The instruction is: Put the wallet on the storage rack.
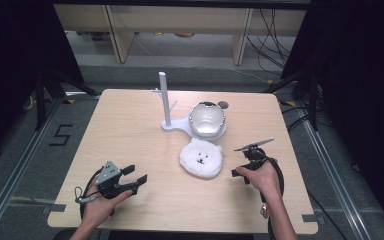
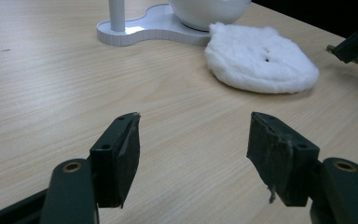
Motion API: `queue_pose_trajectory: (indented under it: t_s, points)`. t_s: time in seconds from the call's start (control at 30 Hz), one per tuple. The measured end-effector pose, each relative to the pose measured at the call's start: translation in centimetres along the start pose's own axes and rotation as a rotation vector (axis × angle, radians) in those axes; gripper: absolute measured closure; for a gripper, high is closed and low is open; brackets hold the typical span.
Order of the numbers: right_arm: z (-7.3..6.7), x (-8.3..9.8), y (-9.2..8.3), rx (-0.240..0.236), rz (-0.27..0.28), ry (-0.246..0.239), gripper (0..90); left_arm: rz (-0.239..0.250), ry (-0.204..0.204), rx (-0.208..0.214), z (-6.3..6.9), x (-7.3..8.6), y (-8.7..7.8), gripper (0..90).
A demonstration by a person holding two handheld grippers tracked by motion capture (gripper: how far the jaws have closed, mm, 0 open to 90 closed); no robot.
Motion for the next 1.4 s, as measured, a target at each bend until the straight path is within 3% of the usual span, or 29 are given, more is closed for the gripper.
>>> queue_pose_trajectory:
  t_s: [0.07, 0.17, 0.27, 0.3, 0.33, 0.37, 0.43, 0.47, 0.57, 0.6, 0.63, 0.7, 0.73, 0.77, 0.8, 0.83, 0.93, 0.97, 1.0, 1.03, 1.07, 1.13, 1.2, 1.23, 1.3, 1.33, 1.4]
  points:
    - [-0.7, -0.6, 0.2, 0.003, -0.007, 0.018, 53.1, 0.002, 0.014, -0.010, 0.1, 0.1, 0.0, 33.5]
    - [-1.6, -2.2, 0.6, 0.020, -0.013, -0.048, 53.0, 0.009, 0.046, -0.018, 0.4, 0.1, 0.1, 33.5]
    - [-2.6, -2.9, 0.7, 0.012, -0.023, -0.016, 52.8, 0.006, 0.058, -0.016, 0.5, 0.2, 0.2, 33.6]
    - [-2.8, -3.2, 0.8, 0.015, -0.019, -0.024, 52.6, 0.009, 0.061, -0.013, 0.6, 0.2, 0.2, 33.6]
    - [-2.9, -3.7, 1.0, 0.007, 0.015, -0.062, 52.2, 0.015, 0.062, -0.009, 0.7, 0.3, 0.3, 33.6]
    - [-3.5, -3.9, 1.0, 0.009, -0.008, -0.025, 51.8, 0.005, 0.066, -0.017, 0.7, 0.3, 0.3, 33.6]
    - [-3.7, -4.7, 1.6, -0.011, 0.035, -0.100, 50.5, 0.001, 0.068, -0.019, 0.8, 0.4, 0.3, 33.6]
    - [-4.1, -4.8, 1.6, -0.003, 0.011, -0.066, 50.1, 0.011, 0.066, -0.012, 0.8, 0.4, 0.4, 33.6]
    - [-4.4, -5.7, 2.5, -0.007, 0.046, -0.088, 49.1, 0.012, 0.076, -0.009, 0.8, 0.5, 0.4, 33.8]
    - [-4.4, -5.7, 2.5, -0.007, 0.046, -0.088, 49.1, 0.015, 0.077, -0.011, 0.8, 0.5, 0.5, 33.8]
    - [-4.5, -5.9, 2.7, 0.009, 0.037, -0.044, 49.1, 0.016, 0.074, -0.009, 0.9, 0.5, 0.5, 33.8]
    - [-4.5, -5.9, 2.9, 0.008, 0.043, -0.036, 49.1, 0.003, 0.075, -0.005, 1.0, 0.6, 0.5, 33.8]
    - [-4.3, -6.1, 3.2, -0.003, 0.057, -0.059, 49.4, 0.009, 0.077, -0.001, 1.0, 0.6, 0.5, 33.9]
    - [-4.5, -6.1, 3.4, 0.011, 0.039, -0.002, 49.5, 0.007, 0.072, -0.001, 1.2, 0.7, 0.5, 33.9]
    - [-4.5, -6.1, 3.4, 0.011, 0.039, -0.002, 49.5, 0.007, 0.072, -0.001, 1.2, 0.7, 0.5, 33.9]
    - [-4.8, -6.1, 3.6, 0.003, 0.016, 0.042, 49.5, 0.008, 0.074, 0.006, 1.1, 0.8, 0.6, 33.9]
    - [-4.7, -6.3, 4.0, 0.023, 0.023, 0.033, 49.5, 0.014, 0.070, 0.005, 1.2, 0.7, 0.6, 34.0]
    - [-4.4, -6.5, 4.2, 0.012, 0.046, -0.019, 49.5, 0.006, 0.075, 0.003, 1.2, 0.7, 0.6, 34.0]
    - [-4.4, -6.5, 4.4, 0.044, 0.032, 0.012, 49.6, -0.006, 0.078, -0.003, 1.2, 0.7, 0.6, 34.0]
    - [-4.7, -6.4, 4.4, 0.038, 0.014, 0.037, 49.7, -0.005, 0.078, -0.002, 1.2, 0.7, 0.6, 34.0]
    - [-4.7, -6.4, 4.4, 0.038, 0.014, 0.037, 50.2, -0.004, 0.077, -0.003, 1.2, 0.7, 0.6, 34.0]
    - [-4.3, -6.6, 4.7, 0.030, 0.046, -0.024, 51.5, -0.003, 0.075, -0.004, 1.1, 0.7, 0.6, 34.0]
    - [-4.4, -6.5, 4.9, 0.057, 0.025, 0.008, 53.5, 0.012, 0.068, 0.005, 1.1, 0.7, 0.6, 34.0]
    - [-4.4, -6.6, 5.1, 0.024, 0.039, -0.026, 56.8, 0.012, 0.065, 0.003, 1.1, 0.8, 0.6, 34.0]
    - [-4.4, -6.6, 5.1, 0.017, 0.037, -0.031, 58.9, 0.013, 0.066, 0.004, 1.1, 0.8, 0.6, 34.0]
    - [-4.7, -6.4, 5.1, 0.018, 0.014, 0.012, 63.7, 0.012, 0.066, 0.004, 1.1, 0.8, 0.6, 34.0]
    - [-4.6, -6.5, 5.3, 0.007, 0.029, -0.040, 67.2, 0.012, 0.064, 0.004, 1.1, 0.8, 0.6, 34.1]
Point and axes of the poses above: each handheld gripper's, and its own axes: y roughly forward along the jaws, x roughly out of its underside, z roughly to its right, the point moved 4 cm from there along y, roughly forward along the jaws, and after that the axes turned 10 degrees about y, right-handed, at the moved point
